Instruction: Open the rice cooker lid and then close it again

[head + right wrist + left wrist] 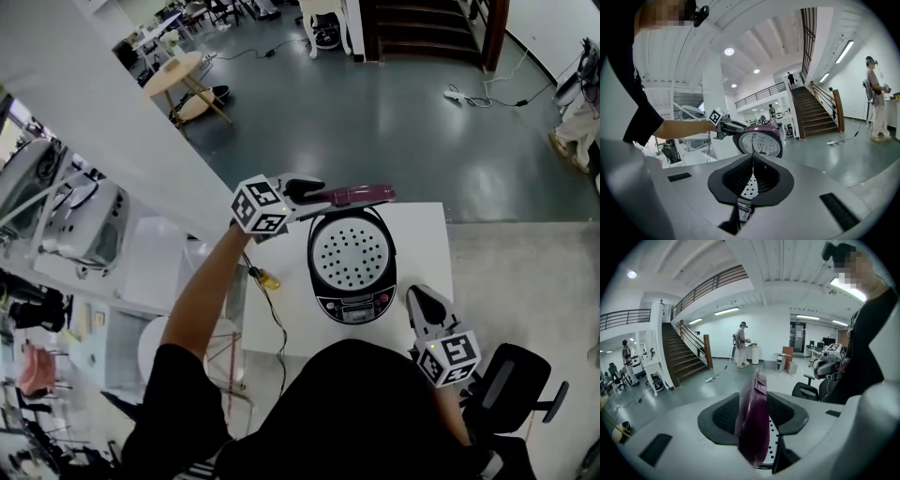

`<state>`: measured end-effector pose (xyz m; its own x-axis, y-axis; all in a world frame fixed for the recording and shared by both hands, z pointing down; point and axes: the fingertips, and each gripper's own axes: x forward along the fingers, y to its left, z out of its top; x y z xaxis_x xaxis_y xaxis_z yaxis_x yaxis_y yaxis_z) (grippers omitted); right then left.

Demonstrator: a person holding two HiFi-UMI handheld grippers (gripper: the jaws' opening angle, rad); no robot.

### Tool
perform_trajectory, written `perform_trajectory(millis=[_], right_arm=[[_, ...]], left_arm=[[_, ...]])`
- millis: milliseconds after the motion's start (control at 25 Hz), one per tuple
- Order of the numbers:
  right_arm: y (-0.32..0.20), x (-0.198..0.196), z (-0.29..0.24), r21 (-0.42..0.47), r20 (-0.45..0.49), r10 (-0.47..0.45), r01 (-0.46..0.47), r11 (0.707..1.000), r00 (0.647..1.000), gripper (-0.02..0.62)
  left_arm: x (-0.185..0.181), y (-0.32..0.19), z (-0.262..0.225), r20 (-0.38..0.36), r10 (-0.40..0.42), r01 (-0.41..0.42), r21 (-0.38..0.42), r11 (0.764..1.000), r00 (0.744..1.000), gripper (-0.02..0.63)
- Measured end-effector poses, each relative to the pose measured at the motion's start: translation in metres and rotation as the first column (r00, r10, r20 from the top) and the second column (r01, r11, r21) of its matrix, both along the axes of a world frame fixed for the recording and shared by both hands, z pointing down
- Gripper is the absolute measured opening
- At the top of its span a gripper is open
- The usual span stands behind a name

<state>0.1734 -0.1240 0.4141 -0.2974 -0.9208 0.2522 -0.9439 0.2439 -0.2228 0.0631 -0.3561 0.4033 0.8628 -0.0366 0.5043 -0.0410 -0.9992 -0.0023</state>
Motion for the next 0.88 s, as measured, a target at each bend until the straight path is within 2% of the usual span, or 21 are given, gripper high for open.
perform_trajectory(millis=[120,440,880], right_arm=[[0.003,-0.001,0.003,-0.003,-0.002,-0.007,0.007,1.000,1.000,0.002],[0.012,-0.007,0.003,-0.001,0.008,-0.040,0.040,0.999,0.999,0.002],[0.019,0.002,0.007,-0.013,0.015,-0.078,0.078,0.997,0.997,0.002]], left_arm=[[0.002,0.017,0.007,0.036,0.054,-0.055,0.020,0.998,0.998,0.163],[0.001,0.036,0.016,0.072,0.076,-0.078,0.017,0.997,0.994,0.154],[-0.002,0.072,0.038,0.148,0.147,-0.142,-0.043,0.989,0.978,0.109]])
